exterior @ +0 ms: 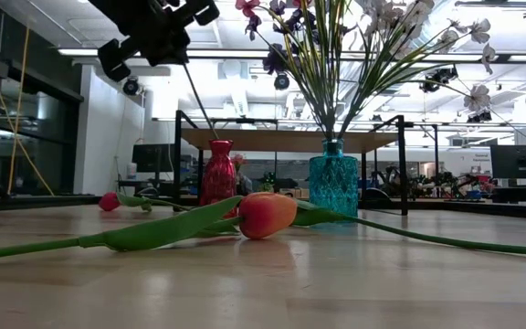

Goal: Pick and place flowers into a vace then onto a shelf
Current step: Put the pink flower into the red vase

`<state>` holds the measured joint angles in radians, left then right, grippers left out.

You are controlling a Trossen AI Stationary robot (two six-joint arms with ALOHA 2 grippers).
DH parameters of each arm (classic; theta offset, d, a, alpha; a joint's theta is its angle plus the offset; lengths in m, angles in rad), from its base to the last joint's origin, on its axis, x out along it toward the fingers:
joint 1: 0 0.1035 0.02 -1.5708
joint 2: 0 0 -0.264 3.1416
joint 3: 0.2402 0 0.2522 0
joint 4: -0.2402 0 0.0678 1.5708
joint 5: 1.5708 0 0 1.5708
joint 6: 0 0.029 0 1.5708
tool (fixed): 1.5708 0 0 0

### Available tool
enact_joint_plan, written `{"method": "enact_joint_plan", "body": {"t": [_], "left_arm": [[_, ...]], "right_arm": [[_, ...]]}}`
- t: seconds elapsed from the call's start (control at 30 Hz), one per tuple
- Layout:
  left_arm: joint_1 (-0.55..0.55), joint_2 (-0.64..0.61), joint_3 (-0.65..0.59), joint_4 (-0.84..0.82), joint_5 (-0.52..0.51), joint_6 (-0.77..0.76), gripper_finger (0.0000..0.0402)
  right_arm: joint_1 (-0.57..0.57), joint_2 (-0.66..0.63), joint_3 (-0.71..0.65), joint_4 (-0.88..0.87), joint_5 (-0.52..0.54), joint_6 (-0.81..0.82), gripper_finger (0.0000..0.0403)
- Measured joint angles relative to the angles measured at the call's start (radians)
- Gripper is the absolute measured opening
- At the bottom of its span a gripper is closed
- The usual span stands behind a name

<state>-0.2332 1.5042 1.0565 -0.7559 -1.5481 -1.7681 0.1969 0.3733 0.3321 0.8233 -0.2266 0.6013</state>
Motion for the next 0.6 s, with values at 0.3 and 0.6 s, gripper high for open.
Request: {"method": "enact_joint_plan", "body": {"t": [0.3,0.6], "left_arm": [[0.000,0.019,0.000,0.007,0.017,0.012,0.0031],[0.019,0.056,0.000,0.038,0.032,0.018,0.0031]], "right_arm": [[0.000,0.000,0.000,-0.003,0.000,-0.008,0.0207],[0.000,0.000,0.000,-0.004,-0.004,-0.008,0.0207]]}}
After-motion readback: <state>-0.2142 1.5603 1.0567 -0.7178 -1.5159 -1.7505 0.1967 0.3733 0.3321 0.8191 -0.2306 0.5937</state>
